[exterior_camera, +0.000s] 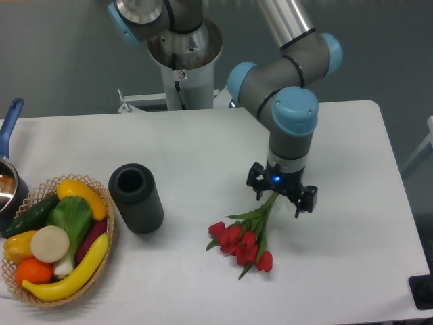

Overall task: Place the flowers on the table
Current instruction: 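Open the gripper to release the tulips onto the table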

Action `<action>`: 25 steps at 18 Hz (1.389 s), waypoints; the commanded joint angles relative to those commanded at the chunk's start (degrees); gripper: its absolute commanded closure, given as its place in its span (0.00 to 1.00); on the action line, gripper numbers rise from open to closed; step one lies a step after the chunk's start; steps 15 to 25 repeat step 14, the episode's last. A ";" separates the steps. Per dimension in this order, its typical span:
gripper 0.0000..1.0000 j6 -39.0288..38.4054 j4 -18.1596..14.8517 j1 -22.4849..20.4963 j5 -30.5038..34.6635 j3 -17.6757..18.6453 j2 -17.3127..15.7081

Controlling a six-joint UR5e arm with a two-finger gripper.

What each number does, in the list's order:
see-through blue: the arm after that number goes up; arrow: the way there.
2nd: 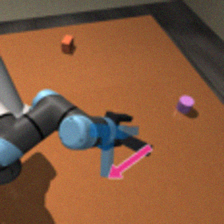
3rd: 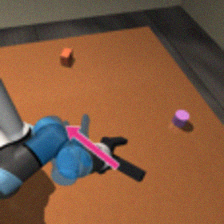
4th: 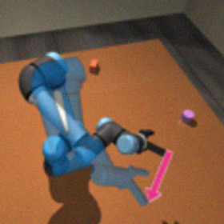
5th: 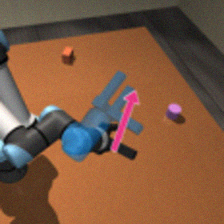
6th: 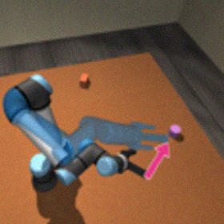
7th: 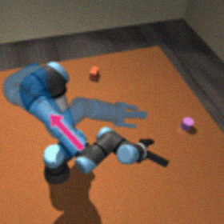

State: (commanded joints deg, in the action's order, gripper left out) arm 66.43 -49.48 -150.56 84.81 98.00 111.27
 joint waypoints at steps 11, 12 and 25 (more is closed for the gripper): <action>0.00 12.05 -0.70 -2.90 0.70 2.90 -2.81; 0.00 12.05 -0.70 -2.90 0.79 2.90 -2.81; 0.00 11.96 -0.70 -2.72 0.79 2.90 -2.90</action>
